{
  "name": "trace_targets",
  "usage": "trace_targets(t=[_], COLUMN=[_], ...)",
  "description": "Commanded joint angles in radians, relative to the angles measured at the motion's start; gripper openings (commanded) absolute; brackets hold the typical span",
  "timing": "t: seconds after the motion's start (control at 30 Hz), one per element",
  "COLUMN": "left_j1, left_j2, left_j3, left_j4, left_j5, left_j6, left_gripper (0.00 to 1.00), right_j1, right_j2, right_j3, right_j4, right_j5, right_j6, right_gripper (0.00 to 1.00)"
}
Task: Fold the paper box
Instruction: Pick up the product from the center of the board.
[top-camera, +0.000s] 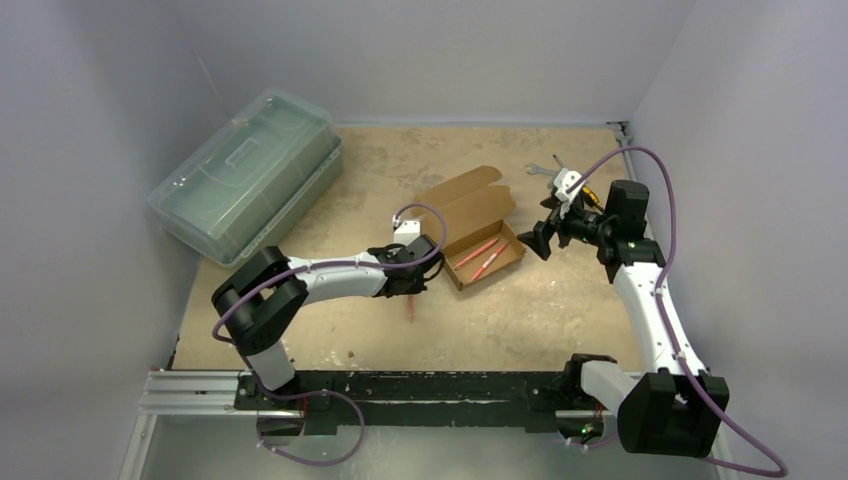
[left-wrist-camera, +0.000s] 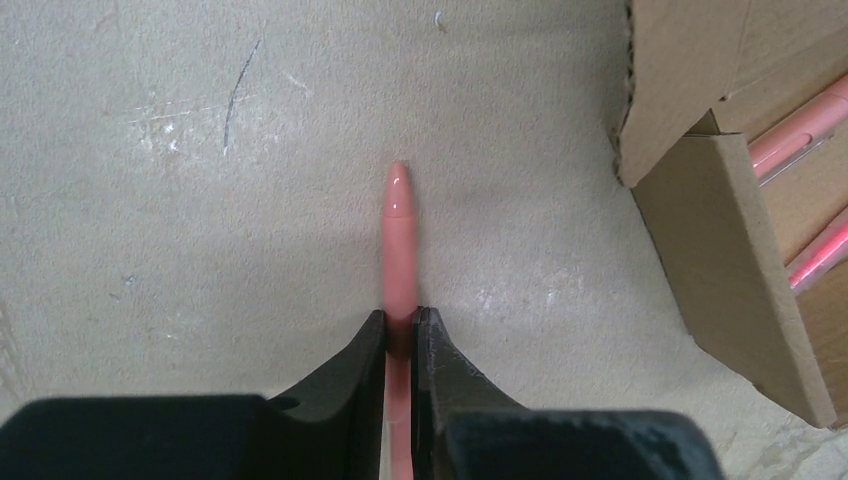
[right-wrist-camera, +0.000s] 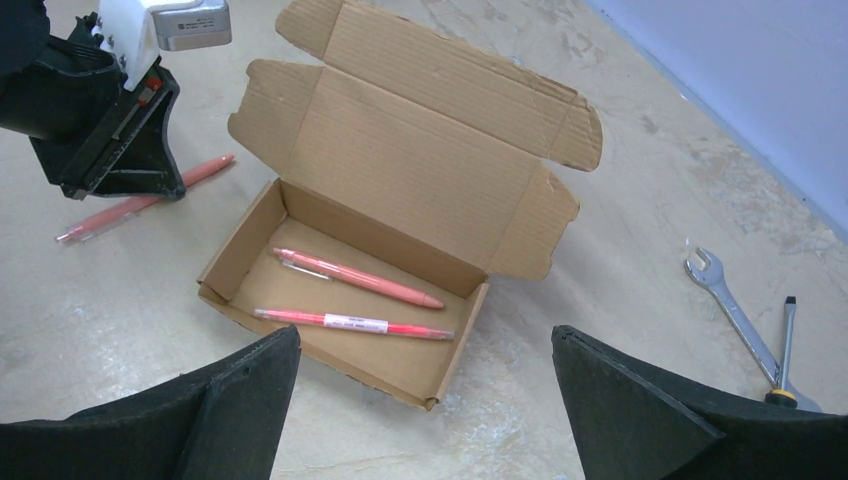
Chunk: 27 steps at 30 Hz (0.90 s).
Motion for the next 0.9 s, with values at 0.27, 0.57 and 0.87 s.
trace_targets(t=[0.27, 0.57, 0.87], left_j1=[0.003, 0.003, 0.002], left_j2=[-0.12, -0.298, -0.093], left_j3=[-0.008, -0.065, 0.171], left_j4=[-0.01, 0.264, 0.407], left_j5=[0.015, 0.29, 0.515], left_j6=[0.206, 0.479, 0.723], left_gripper=[0.0, 0.0, 0.0], right_j1=[-0.004, -0.004, -0.004], right_j2=[-0.006, -0.01, -0.019], right_j3=[-0.004, -0.005, -0.003], right_j4=[0.014, 0.013, 0.011], right_j5=[-0.012, -0.013, -0.017], right_j6=[-0.011, -0.011, -0.011], right_gripper=[0.99, 0.99, 0.99])
